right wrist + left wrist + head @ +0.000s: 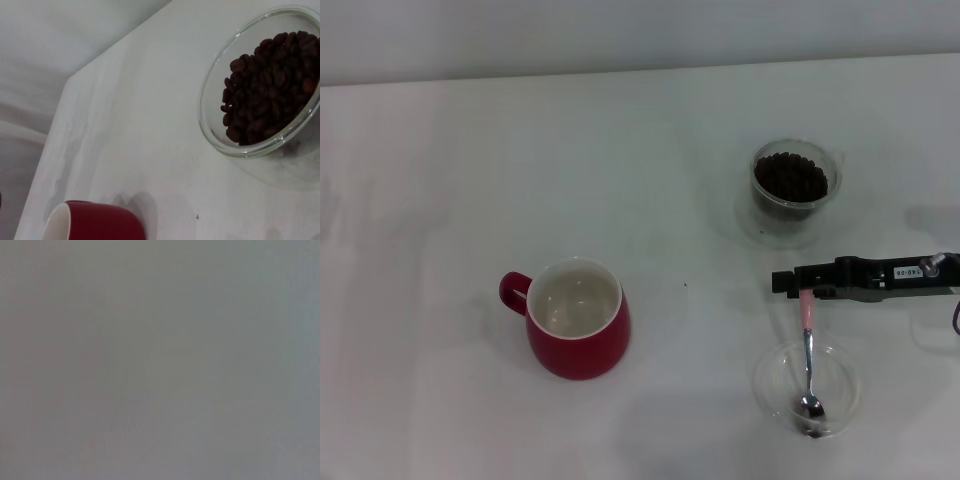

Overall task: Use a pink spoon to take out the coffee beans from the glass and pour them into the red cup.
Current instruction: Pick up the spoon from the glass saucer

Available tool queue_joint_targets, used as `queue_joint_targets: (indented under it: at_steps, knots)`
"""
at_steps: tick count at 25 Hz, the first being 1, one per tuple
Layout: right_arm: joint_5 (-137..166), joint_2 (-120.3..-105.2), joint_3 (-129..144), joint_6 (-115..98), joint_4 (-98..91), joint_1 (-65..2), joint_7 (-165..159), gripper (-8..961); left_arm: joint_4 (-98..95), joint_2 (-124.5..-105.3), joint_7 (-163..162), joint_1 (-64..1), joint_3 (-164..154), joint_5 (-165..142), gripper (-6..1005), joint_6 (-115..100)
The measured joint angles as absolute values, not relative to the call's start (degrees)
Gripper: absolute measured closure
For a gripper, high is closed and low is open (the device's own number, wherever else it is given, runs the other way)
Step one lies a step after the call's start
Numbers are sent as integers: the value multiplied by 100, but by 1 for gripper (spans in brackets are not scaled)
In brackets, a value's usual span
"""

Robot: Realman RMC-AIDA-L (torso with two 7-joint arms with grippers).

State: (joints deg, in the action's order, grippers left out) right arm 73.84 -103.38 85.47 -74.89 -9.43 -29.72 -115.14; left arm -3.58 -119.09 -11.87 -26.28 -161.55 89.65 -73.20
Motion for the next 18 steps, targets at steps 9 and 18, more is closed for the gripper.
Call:
queue_joint_targets:
  at_steps: [9, 18]
  knots:
    - [7383, -10347, 8542, -7425, -959, -2951, -11510, 492, -352, -11909, -1187, -2637, -16155, 8965, 107, -7320]
    - [7383, -10327, 8516, -7426, -959, -2922, -11498, 752, -351, -11909, -1187, -2634, -16155, 8965, 107, -7321]
